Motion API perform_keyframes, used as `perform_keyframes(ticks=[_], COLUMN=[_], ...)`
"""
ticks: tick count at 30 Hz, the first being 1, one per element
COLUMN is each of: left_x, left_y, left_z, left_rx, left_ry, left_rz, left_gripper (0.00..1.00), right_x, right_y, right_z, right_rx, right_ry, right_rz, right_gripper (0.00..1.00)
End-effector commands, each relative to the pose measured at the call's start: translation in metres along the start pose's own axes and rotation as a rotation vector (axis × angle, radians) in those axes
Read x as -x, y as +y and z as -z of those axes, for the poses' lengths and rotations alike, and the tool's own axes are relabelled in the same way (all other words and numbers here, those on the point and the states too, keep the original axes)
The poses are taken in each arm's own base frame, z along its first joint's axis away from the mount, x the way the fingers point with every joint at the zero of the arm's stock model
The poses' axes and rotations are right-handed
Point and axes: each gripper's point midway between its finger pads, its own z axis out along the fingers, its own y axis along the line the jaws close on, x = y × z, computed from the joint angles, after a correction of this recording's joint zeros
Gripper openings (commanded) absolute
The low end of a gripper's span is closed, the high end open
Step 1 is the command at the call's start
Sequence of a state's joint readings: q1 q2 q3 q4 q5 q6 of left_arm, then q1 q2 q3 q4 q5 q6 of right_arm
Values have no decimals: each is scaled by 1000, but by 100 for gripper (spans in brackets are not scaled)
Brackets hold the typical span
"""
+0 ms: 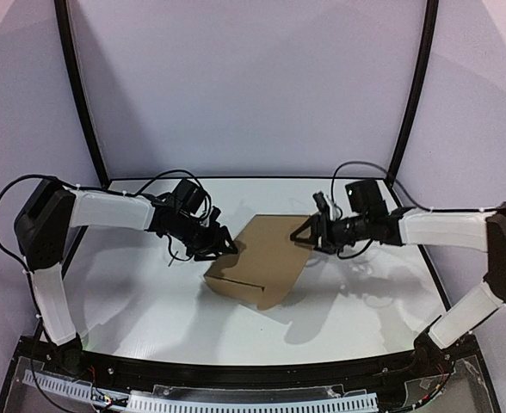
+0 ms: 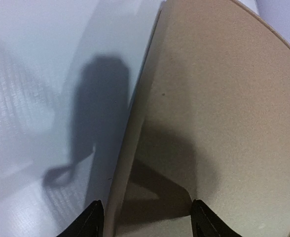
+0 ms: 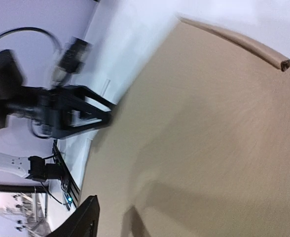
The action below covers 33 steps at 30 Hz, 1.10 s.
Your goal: Fold the paper box
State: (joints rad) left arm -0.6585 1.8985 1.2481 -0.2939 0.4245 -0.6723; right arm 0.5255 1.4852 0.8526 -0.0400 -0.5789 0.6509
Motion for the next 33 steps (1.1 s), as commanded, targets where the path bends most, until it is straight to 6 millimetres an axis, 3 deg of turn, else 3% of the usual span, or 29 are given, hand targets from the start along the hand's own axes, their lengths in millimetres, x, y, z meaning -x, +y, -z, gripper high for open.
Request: perform_keyframes(ticks=[1, 6, 14, 19, 23, 30, 33], left_x=[-2, 3, 13, 26, 34, 32, 31], left_y=[-27, -40, -39, -24, -11, 15, 26], left_z=[2, 0, 10, 36, 43, 50, 58], left_rx=[-137, -227, -190, -93, -77, -52, -59], left_ry=[-15, -43, -107, -201, -226, -262, -302], left_rz=[-5, -15, -48, -73, -47, -2, 26], left_gripper=[65, 69, 75, 82, 83, 82, 82], right_x=[18, 29, 49, 68, 78, 64, 58], right_y=[43, 64, 65, 78, 106, 145, 152], right_z=[28, 20, -19, -33, -38, -52, -56], right_rx=[1, 42, 4, 3, 12, 56, 31], right_ry=[-4, 20, 52, 31, 28, 90, 101], right_rz=[129, 138, 122, 134, 188, 227, 246], right_gripper=[61, 62, 65, 66, 68, 68, 69])
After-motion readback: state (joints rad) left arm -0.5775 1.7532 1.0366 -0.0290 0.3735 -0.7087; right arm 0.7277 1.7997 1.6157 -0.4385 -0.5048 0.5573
